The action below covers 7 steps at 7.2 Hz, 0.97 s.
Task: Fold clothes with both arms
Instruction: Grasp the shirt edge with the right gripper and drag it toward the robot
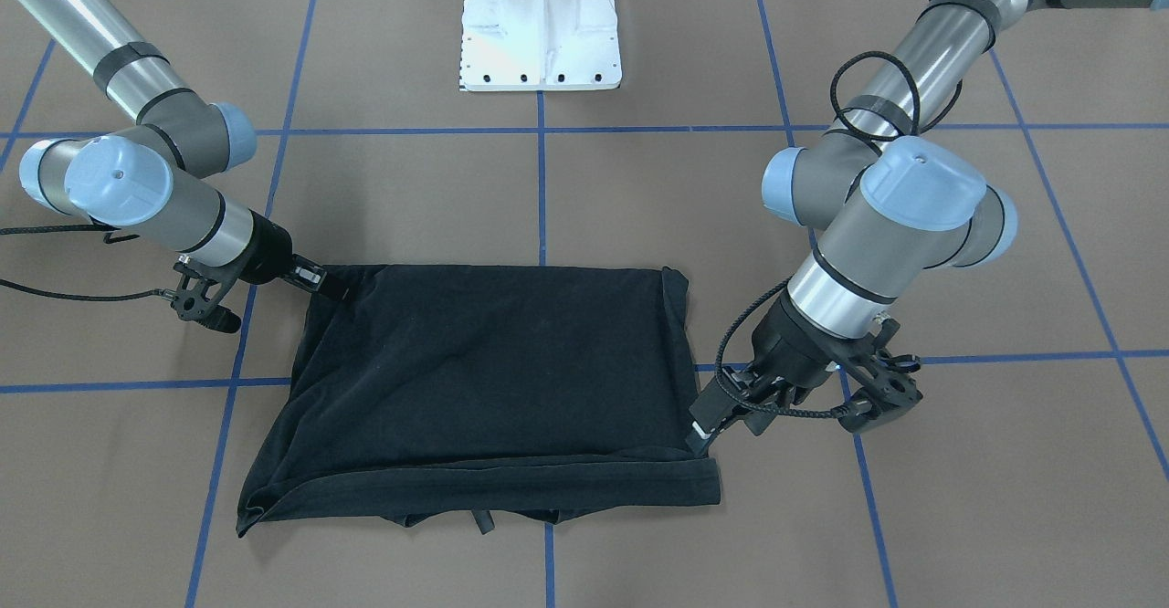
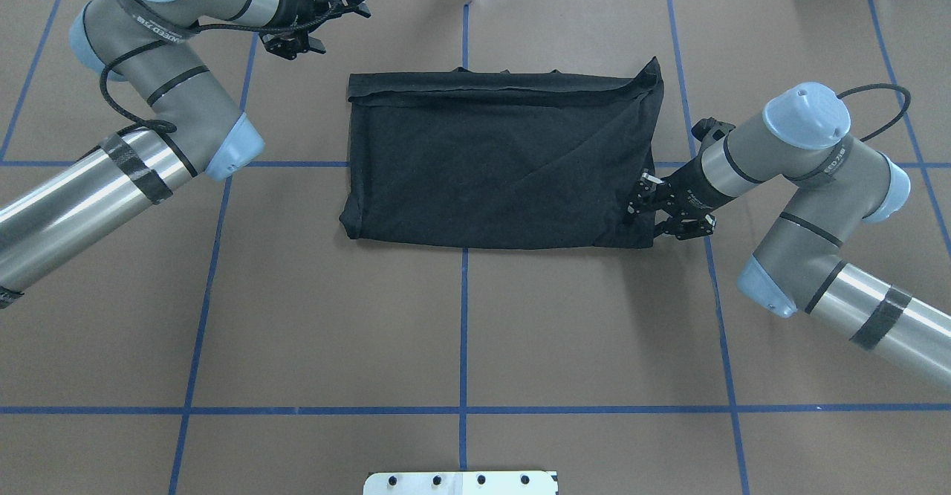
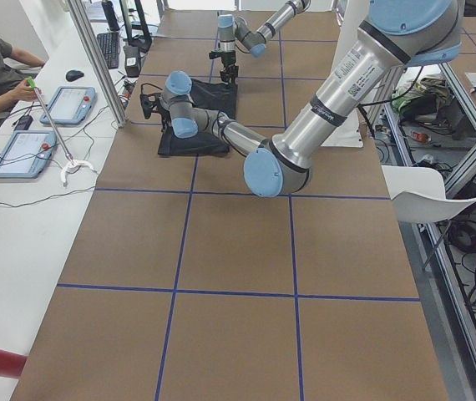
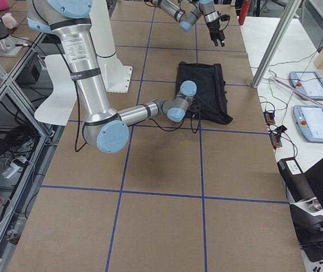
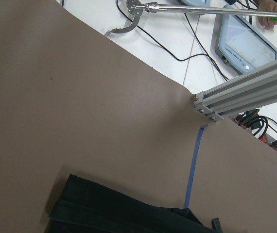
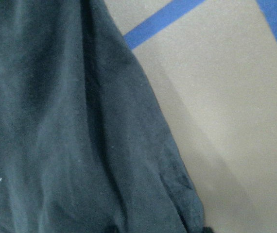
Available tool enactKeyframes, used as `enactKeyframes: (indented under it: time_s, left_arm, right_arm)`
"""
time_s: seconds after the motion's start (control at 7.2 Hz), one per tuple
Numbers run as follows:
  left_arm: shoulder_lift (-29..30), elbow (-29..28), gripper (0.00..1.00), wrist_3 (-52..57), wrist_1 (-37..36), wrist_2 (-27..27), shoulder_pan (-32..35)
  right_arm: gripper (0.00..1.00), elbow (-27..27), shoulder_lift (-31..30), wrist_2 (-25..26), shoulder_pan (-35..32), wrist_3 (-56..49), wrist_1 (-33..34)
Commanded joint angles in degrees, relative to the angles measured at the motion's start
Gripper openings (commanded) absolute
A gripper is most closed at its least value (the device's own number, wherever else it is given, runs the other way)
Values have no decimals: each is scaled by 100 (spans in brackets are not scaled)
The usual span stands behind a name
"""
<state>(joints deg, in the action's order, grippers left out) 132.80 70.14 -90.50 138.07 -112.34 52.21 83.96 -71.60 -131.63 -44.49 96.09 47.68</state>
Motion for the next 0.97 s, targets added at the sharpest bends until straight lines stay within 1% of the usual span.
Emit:
enactKeyframes:
  time_s: [0.0,0.28,0.42,0.69,0.83]
  left_arm:
    - [0,0,99,-3,0,1,9]
    - [0,0,99,-3,0,1,9]
    - [0,0,99,-3,0,1,9]
    - [9,35,99,-3,-17,1,9]
    - [9,44,99,-3,-43,-8,0]
  right_arm:
    - [0,442,-273,-3,115,-3,-4]
    - [0,1617,-1019,-73,308,-11,-13]
    - [0,2058,-1258,-222,431,-72,-22]
    - [0,2273,-1190,-1247,711,-143,-48]
    - [0,2230,-868,-1660,870,-82,-40]
